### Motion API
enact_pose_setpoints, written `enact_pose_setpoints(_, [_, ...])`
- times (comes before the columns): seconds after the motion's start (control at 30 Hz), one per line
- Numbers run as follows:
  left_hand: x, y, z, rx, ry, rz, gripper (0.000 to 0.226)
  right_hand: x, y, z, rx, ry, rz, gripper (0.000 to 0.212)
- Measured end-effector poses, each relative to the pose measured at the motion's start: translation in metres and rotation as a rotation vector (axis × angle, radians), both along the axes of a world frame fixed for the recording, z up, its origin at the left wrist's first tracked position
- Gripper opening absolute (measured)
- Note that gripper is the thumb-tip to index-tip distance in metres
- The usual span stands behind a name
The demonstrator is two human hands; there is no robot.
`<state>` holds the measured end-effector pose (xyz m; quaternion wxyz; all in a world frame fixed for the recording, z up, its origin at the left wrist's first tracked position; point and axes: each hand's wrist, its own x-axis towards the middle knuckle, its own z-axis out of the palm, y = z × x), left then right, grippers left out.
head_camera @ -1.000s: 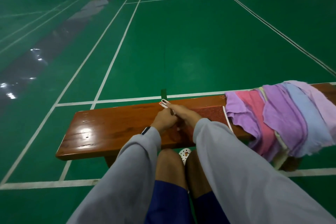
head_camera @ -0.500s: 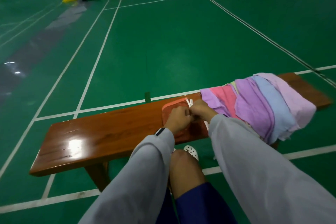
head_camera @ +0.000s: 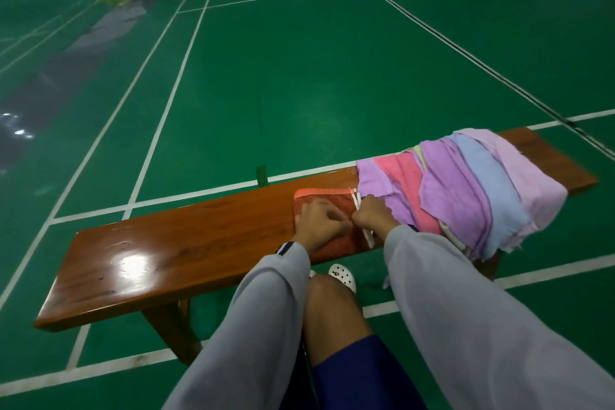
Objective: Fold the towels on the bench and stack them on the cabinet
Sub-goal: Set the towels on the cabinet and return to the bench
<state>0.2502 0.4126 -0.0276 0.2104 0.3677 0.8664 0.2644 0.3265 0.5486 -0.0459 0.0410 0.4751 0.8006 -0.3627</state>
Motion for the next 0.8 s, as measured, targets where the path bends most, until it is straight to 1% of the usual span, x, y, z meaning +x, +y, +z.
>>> enact_pose_setpoints(0.03, [-0.006,-0.004,-0.004,0.042,0.029,0.104,0.018,0.001,-0.001,0.001,-0.059,0.028,-0.014,0.044])
enact_pose_setpoints(0.07, [-0.009,-0.009,-0.001,0.050,0.024,0.232,0.027,-0.001,-0.001,0.000,-0.138,0.068,-0.026,0.047])
enact_pose_setpoints(0.1, [-0.016,-0.011,-0.009,0.032,-0.028,0.372,0.041,-0.004,-0.002,-0.002,-0.213,0.101,-0.046,0.051])
enact_pose_setpoints(0.13, [-0.022,-0.013,-0.012,-0.003,-0.147,0.513,0.057,-0.005,-0.002,-0.002,-0.266,0.126,-0.054,0.057])
enact_pose_setpoints(0.17, [-0.028,-0.014,-0.016,0.008,-0.326,0.642,0.072,-0.007,-0.005,-0.001,-0.310,0.132,-0.072,0.063])
enact_pose_setpoints(0.2, [-0.033,-0.016,-0.020,0.055,-0.527,0.727,0.082,-0.009,-0.007,-0.004,-0.352,0.153,-0.076,0.066])
enact_pose_setpoints(0.23, [-0.039,-0.019,-0.024,0.115,-0.696,0.757,0.088,-0.012,-0.009,-0.003,-0.409,0.177,-0.098,0.064])
enact_pose_setpoints(0.3, [-0.043,-0.025,-0.023,0.182,-0.900,0.719,0.092,-0.018,-0.016,0.001,-0.583,0.228,-0.162,0.051])
enact_pose_setpoints(0.4, [-0.049,-0.033,-0.014,0.224,-1.005,0.669,0.103,-0.025,-0.021,0.017,-0.761,0.227,-0.153,0.028])
enact_pose_setpoints(0.43, [-0.055,-0.035,-0.012,0.285,-1.013,0.655,0.097,-0.028,-0.021,0.022,-0.775,0.245,-0.150,0.024])
enact_pose_setpoints(0.47, [-0.060,-0.038,-0.005,0.361,-1.006,0.633,0.086,-0.033,-0.021,0.029,-0.788,0.290,-0.153,0.024])
enact_pose_setpoints(0.53, [-0.074,-0.043,0.006,0.523,-0.989,0.555,0.067,-0.046,-0.020,0.043,-0.772,0.440,-0.187,0.031])
enact_pose_setpoints(0.6, [-0.091,-0.047,0.010,0.630,-0.943,0.523,0.064,-0.061,-0.020,0.050,-0.723,0.557,-0.207,0.041])
enact_pose_setpoints(0.63, [-0.099,-0.049,0.009,0.642,-0.908,0.543,0.067,-0.068,-0.022,0.047,-0.697,0.563,-0.205,0.038])
enact_pose_setpoints(0.67, [-0.106,-0.052,0.006,0.599,-0.860,0.576,0.071,-0.073,-0.025,0.043,-0.666,0.551,-0.210,0.033])
enact_pose_setpoints(0.7, [-0.111,-0.056,0.002,0.514,-0.805,0.611,0.076,-0.078,-0.028,0.034,-0.576,0.488,-0.210,0.031])
enact_pose_setpoints(0.73, [-0.115,-0.061,-0.003,0.396,-0.712,0.630,0.080,-0.083,-0.030,0.022,-0.447,0.392,-0.188,0.033])
enact_pose_setpoints(0.8, [-0.120,-0.072,-0.019,0.196,-0.412,0.568,0.076,-0.088,-0.036,-0.005,-0.132,0.157,-0.110,0.045])
